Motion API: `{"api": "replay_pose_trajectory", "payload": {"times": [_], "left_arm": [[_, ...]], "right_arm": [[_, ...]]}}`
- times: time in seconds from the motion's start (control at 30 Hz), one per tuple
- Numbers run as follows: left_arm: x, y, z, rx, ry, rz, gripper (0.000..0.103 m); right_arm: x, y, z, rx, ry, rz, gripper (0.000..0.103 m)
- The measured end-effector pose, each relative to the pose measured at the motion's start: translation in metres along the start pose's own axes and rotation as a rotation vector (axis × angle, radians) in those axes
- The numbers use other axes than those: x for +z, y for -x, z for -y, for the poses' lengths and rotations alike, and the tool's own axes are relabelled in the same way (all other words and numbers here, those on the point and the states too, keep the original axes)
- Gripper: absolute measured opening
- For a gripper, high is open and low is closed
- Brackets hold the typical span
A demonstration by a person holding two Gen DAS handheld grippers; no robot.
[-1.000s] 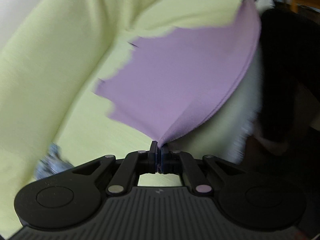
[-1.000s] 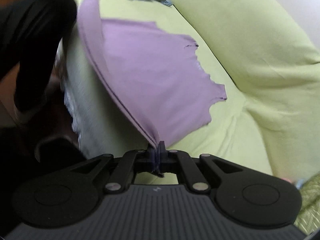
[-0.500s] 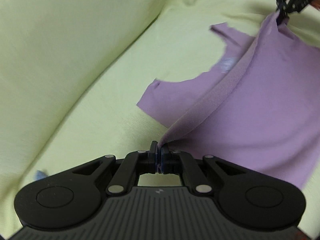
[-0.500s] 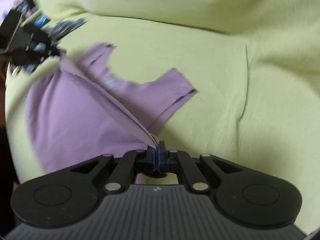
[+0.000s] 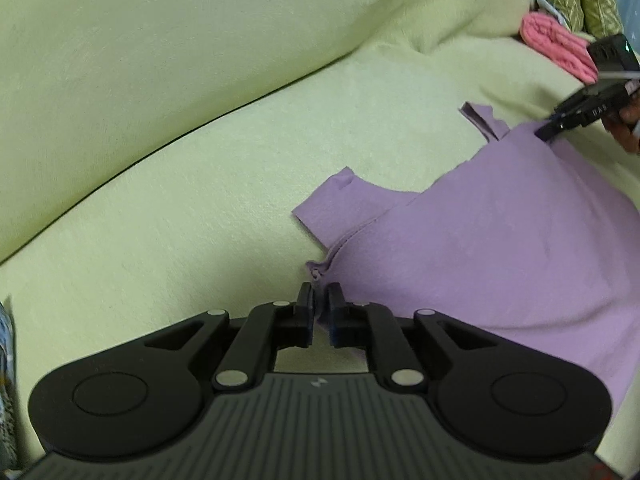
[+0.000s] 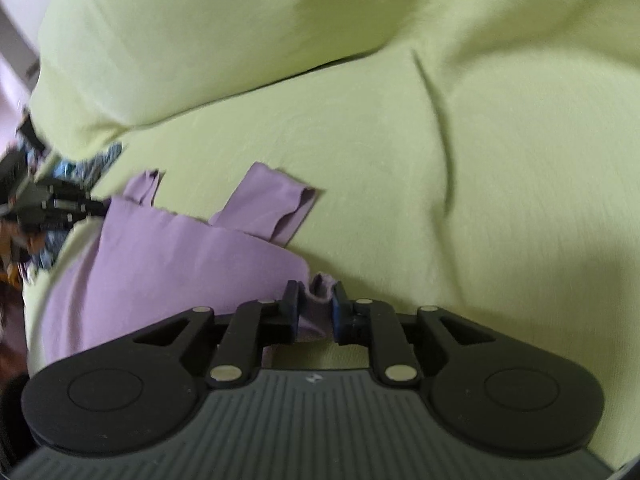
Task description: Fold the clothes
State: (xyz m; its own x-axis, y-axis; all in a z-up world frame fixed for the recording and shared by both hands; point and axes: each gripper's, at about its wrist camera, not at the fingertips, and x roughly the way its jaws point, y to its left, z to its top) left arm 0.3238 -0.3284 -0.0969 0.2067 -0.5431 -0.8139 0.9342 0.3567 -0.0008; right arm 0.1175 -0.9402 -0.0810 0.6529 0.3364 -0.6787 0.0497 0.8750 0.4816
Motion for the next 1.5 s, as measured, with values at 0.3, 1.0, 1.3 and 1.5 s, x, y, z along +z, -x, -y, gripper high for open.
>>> {"api": "replay_pose_trajectory", "payload": {"times": [0.3, 1.0, 1.3, 1.5], "left_arm": [[-0.002, -0.002, -0.007, -0.026, 0.108, 0.028, 0.0], [0.011, -0.011, -0.038, 0.056, 0.212, 0.101, 0.0], [0.032, 0.002, -0.019, 0.214, 0.107, -0.008, 0.018], [0.094, 0.005, 0.05, 0.022, -0.124, 0.022, 0.044]], "right_arm": [[-0.011, 0.001, 0.012, 0.006, -0.113, 0.094, 0.002], [0.036, -0.017, -0.001, -0.189, -0.005, 0.178, 0.001], [0.009, 0.04, -0.034, -0.34, 0.064, 0.299, 0.019], [-0.072, 0.081, -0.06, -0.135, -0.132, 0.345, 0.031]]}}
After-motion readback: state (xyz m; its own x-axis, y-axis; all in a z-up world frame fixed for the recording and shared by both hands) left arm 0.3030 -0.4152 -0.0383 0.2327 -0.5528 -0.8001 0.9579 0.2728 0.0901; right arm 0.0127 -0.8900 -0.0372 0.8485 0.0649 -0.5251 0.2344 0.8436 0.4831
